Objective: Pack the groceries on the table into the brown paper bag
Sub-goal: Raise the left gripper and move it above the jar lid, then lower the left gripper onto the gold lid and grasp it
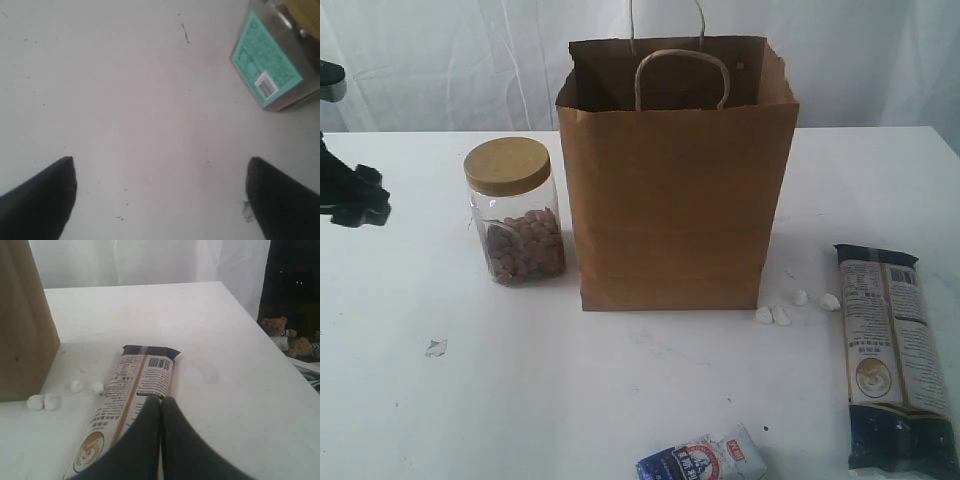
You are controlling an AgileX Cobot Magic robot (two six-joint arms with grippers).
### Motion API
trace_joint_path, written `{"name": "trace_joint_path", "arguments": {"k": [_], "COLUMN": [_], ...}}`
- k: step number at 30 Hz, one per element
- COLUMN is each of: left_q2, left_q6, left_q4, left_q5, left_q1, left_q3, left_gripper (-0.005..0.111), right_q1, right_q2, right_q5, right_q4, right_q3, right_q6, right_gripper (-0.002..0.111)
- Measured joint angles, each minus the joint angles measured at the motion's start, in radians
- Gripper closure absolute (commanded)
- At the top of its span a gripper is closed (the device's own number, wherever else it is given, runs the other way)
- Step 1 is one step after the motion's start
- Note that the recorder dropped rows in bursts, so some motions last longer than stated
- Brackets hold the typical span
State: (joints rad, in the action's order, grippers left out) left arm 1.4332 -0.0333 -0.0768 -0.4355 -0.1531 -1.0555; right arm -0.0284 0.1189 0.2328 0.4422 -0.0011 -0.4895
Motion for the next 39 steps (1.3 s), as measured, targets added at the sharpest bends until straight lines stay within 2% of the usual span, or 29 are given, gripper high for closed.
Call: {"name": "trace_joint_path", "arguments": {"k": [4, 6, 8, 11, 13, 14, 16, 18, 20, 23, 27, 39], "left_q2": [0.0, 0.0, 0.0, 0.015, 0.071, 0.119, 0.218, 0.275, 0.31, 0.342, 0.395, 0.5], "left_q6": [-0.02, -0.129, -0.298, -0.499, -0.704, -0.807, -0.844, -0.841, -0.85, -0.931, -1.029, -1.149], "left_q4": [0.187, 0.308, 0.45, 0.506, 0.577, 0.635, 0.682, 0.688, 0.688, 0.695, 0.705, 0.702], "left_q5": [-0.045, -0.119, -0.151, -0.133, -0.15, -0.205, -0.369, -0.442, -0.447, -0.429, -0.492, -0.527], "left_q1": [0.0, 0.0, 0.0, 0.0, 0.0, 0.0, 0.0, 0.0, 0.0, 0.0, 0.0, 0.0], "left_q3": [0.0, -0.027, -0.114, -0.263, -0.36, -0.405, -0.494, -0.546, -0.585, -0.644, -0.706, -0.719], "left_gripper": [0.002, 0.002, 0.002, 0.002, 0.002, 0.002, 0.002, 0.002, 0.002, 0.002, 0.002, 0.002], "right_q1": [0.0, 0.0, 0.0, 0.0, 0.0, 0.0, 0.0, 0.0, 0.0, 0.0, 0.0, 0.0], "right_q2": [0.0, 0.0, 0.0, 0.0, 0.0, 0.0, 0.0, 0.0, 0.0, 0.0, 0.0, 0.0], "right_q5": [0.0, 0.0, 0.0, 0.0, 0.0, 0.0, 0.0, 0.0, 0.0, 0.0, 0.0, 0.0], "right_q4": [0.0, 0.0, 0.0, 0.0, 0.0, 0.0, 0.0, 0.0, 0.0, 0.0, 0.0, 0.0], "right_q3": [0.0, 0.0, 0.0, 0.0, 0.0, 0.0, 0.0, 0.0, 0.0, 0.0, 0.0, 0.0], "right_q6": [0.0, 0.0, 0.0, 0.0, 0.0, 0.0, 0.0, 0.0, 0.0, 0.0, 0.0, 0.0], "right_gripper": [0.108, 0.108, 0.108, 0.108, 0.108, 0.108, 0.108, 0.108, 0.108, 0.108, 0.108, 0.108]}}
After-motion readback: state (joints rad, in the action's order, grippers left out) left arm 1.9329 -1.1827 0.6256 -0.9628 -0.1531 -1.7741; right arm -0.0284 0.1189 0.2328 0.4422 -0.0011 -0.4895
